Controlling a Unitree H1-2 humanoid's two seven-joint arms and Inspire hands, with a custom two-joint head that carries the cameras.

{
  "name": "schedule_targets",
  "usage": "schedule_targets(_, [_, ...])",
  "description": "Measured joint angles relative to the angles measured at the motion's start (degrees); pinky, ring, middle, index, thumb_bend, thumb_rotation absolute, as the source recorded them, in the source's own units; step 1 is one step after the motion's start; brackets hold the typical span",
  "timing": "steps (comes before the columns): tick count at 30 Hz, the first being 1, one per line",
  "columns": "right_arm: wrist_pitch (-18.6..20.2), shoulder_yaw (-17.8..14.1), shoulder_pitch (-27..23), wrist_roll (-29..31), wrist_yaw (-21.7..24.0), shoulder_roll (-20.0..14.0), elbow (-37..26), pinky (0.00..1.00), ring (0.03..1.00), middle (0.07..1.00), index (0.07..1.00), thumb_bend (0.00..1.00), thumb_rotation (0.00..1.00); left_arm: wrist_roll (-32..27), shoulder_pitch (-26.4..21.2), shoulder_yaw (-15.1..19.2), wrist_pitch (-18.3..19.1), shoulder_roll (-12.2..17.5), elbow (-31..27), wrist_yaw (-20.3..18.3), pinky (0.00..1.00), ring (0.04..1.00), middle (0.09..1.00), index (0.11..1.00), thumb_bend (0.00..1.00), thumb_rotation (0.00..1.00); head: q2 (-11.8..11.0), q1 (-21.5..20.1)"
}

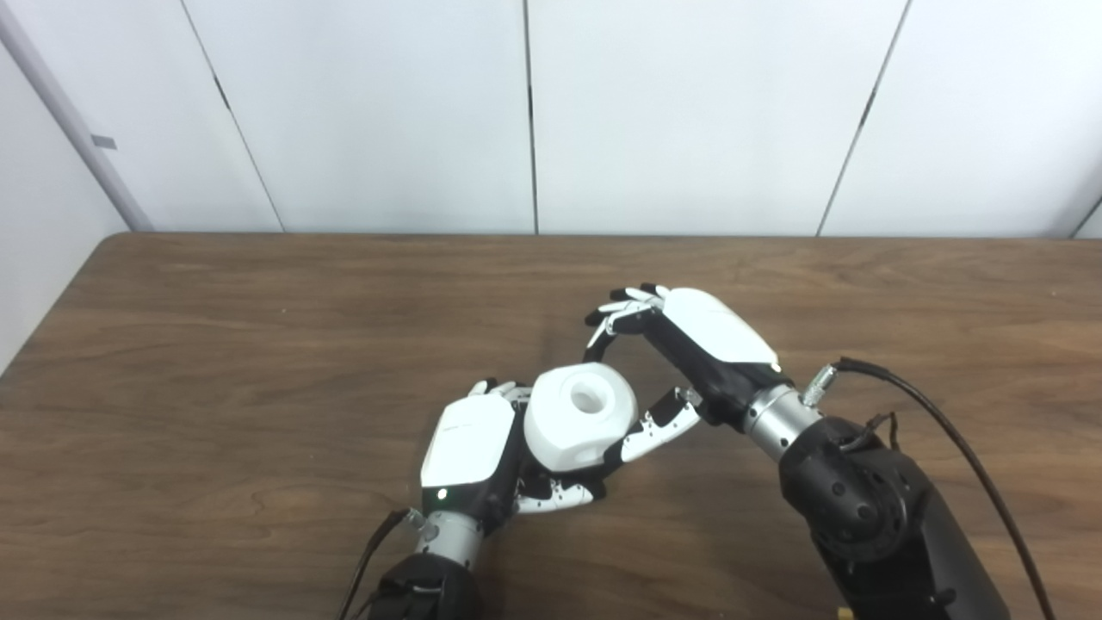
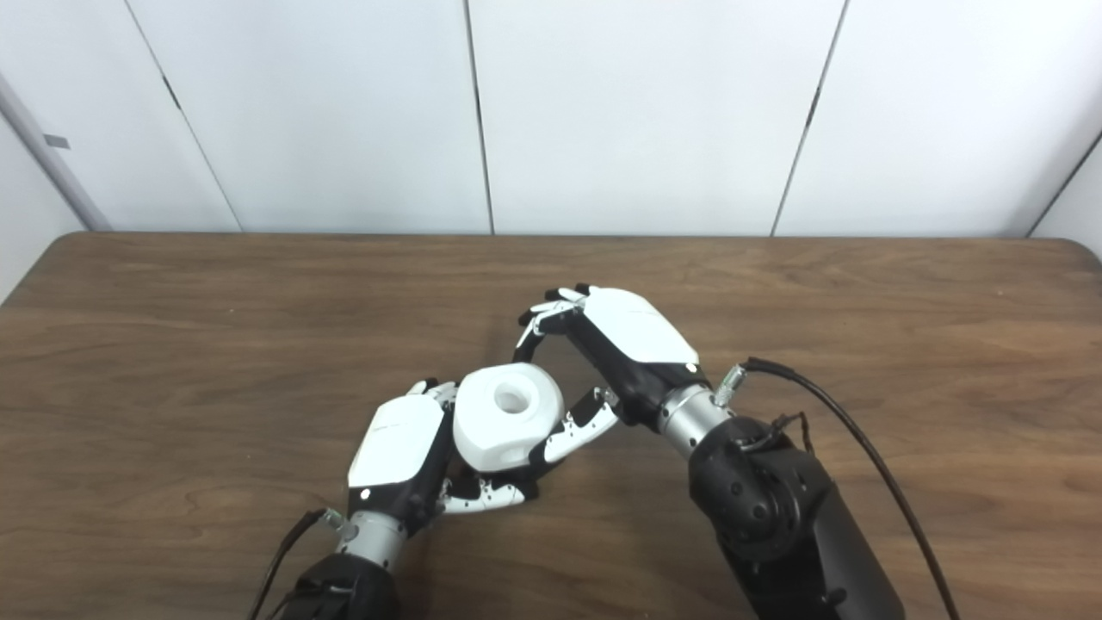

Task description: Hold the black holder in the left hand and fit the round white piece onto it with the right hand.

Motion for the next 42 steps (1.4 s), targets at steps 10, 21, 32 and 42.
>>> schedule_targets(10, [0.01, 0.17, 0.16, -0.02, -0.04, 0.11, 0.00, 1.00, 0.951, 0.819, 0.481, 0.53, 0.14, 0.03, 0.00, -0.05, 0.03, 0.02, 0.02, 0.09, 0.95, 0.861, 0.776, 0.485, 0.52, 0.05, 0.18, -0.17])
schedule_targets(21, [-0.01, -0.07, 0.20, 0.01, -0.42, -0.01, 0.00, 1.00, 0.947, 0.820, 0.481, 0.53, 0.14, -0.02, -0.02, -0.08, 0.05, 0.07, 0.01, 0.09, 0.95, 0.860, 0.776, 0.485, 0.52, 0.05, 0.18, -0.79])
schedule_targets(32, [0.64, -1.24, -0.13, 0.45, 0.47, 0.00, -0.05, 0.98, 0.945, 0.809, 0.481, 0.53, 0.14, -0.08, -0.06, -0.13, 0.06, 0.06, 0.02, 0.10, 0.95, 0.859, 0.777, 0.485, 0.52, 0.05, 0.09, -0.88])
schedule_targets(42, [4.14, -5.11, -2.78, 1.83, 1.92, 0.13, -0.28, 0.96, 0.940, 0.813, 0.481, 0.53, 0.14, 0.12, -0.34, -0.33, 0.05, 0.29, 0.16, 0.10, 0.95, 0.861, 0.777, 0.486, 0.52, 0.05, -0.26, -1.23])
